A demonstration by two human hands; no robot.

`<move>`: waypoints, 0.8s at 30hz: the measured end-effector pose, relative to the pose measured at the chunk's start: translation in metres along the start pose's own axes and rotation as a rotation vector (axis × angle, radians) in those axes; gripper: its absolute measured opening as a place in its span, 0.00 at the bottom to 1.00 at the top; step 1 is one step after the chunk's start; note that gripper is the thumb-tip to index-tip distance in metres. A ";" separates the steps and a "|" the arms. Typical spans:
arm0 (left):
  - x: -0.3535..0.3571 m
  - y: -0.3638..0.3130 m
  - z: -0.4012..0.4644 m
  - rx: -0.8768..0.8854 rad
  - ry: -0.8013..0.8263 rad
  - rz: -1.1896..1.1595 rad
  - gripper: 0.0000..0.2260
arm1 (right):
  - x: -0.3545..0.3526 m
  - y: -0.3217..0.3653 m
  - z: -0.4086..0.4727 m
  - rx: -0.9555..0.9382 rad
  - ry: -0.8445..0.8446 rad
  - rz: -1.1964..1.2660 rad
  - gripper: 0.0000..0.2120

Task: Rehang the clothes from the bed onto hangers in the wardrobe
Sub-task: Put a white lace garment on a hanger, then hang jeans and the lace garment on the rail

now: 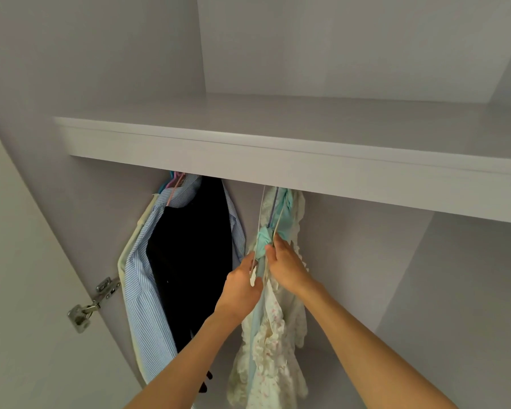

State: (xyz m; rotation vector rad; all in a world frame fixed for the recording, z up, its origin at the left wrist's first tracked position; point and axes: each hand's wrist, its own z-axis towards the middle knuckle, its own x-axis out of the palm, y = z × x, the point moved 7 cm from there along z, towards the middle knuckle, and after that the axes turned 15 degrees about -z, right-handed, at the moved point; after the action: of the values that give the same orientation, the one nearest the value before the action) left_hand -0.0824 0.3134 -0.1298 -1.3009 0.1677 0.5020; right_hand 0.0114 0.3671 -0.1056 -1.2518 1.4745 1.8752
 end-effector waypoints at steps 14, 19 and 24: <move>-0.069 -0.007 -0.041 0.290 0.044 0.535 0.26 | -0.015 0.035 -0.048 -0.263 -0.162 -0.545 0.28; -0.118 0.000 -0.099 0.128 -0.095 0.653 0.26 | 0.022 0.074 -0.068 -0.516 -0.091 -0.593 0.40; -0.161 0.029 -0.203 -0.164 -0.211 0.723 0.26 | 0.092 0.111 -0.102 -0.671 0.077 -0.667 0.38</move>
State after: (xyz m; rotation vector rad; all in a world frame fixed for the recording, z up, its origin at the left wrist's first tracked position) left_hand -0.2052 0.0843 -0.1474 -1.3163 0.4327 1.2847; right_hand -0.0820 0.2194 -0.1279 -1.8282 0.3215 1.8741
